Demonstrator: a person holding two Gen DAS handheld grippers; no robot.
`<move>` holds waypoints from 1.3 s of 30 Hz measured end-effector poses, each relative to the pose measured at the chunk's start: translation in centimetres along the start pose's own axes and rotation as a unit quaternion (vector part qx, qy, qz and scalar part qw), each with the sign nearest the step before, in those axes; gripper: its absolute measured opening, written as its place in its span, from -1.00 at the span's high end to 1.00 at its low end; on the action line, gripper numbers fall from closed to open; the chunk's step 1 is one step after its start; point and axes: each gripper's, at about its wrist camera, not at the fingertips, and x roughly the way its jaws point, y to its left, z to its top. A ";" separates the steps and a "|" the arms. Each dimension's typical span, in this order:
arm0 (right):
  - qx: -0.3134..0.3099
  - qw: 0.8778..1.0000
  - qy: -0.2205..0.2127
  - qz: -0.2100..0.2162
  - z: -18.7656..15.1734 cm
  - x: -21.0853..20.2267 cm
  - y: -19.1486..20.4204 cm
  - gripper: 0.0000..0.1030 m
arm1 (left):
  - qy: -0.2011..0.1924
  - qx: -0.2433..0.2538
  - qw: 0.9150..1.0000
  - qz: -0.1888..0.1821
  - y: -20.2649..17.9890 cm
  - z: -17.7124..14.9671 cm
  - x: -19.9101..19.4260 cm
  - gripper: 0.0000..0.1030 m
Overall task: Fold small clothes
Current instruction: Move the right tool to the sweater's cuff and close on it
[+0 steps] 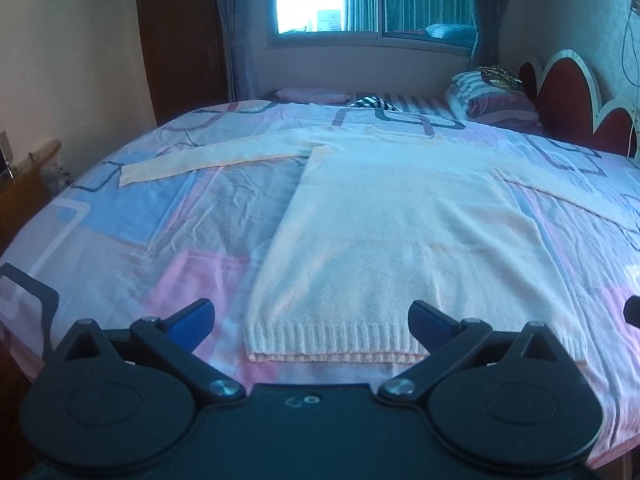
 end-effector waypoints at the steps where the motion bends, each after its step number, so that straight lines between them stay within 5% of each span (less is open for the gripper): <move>1: 0.001 1.000 0.000 -0.002 0.1 0.2 -0.1 -1.00 | -0.001 -0.003 1.000 -0.002 0.1 0.3 0.3 -0.99; 14: 0.026 0.999 -0.007 -0.037 4.4 6.7 -0.6 -1.00 | -0.017 0.020 0.998 -0.049 -0.3 5.0 6.9 -0.94; 20: 0.044 0.997 -0.031 -0.061 7.9 10.3 -1.0 -1.00 | -0.063 0.047 0.996 -0.050 0.1 7.9 9.3 -0.95; 28: 0.096 0.988 -0.046 -0.113 11.8 12.6 -3.5 -1.00 | -0.027 0.047 0.997 -0.058 0.7 11.1 12.7 -0.99; 39: 0.120 0.985 -0.060 -0.107 13.7 14.2 -9.7 -0.99 | 0.003 0.051 0.997 -0.064 -3.5 13.0 16.3 -0.95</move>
